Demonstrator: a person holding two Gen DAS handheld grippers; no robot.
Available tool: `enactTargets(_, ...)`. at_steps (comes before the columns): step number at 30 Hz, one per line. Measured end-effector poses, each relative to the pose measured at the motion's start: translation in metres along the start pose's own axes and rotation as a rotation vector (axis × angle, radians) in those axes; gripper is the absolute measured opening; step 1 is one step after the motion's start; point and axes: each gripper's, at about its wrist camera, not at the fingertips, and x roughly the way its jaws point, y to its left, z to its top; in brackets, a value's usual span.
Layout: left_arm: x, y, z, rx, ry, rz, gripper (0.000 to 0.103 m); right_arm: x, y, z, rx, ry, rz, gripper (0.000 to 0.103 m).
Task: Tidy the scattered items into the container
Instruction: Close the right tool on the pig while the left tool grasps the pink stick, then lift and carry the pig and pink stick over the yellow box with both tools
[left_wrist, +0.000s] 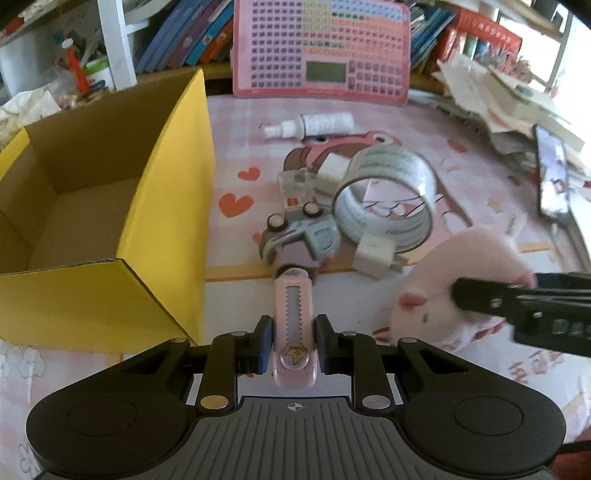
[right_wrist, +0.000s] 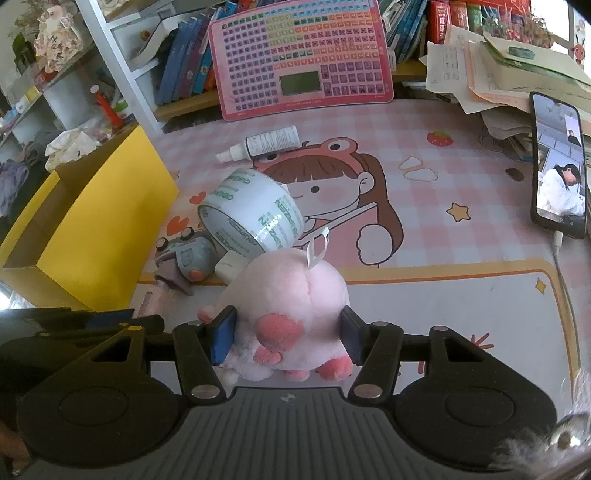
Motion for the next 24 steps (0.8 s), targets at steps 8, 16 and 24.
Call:
enactTargets(8,-0.025,0.008,-0.009,-0.037,-0.021,-0.035,0.023,-0.009,0.013,-0.003,-0.024,-0.020,0.007,0.056)
enactTargets(16,-0.054,0.042,-0.029,-0.080,-0.070,-0.063,0.023,-0.024,0.044,-0.017,-0.058,-0.046,-0.024,0.056)
enactTargets(24,-0.089,0.087,-0.052,-0.090,-0.110,-0.108,0.023,-0.050,0.092,-0.040,-0.070,-0.085,-0.079,0.056)
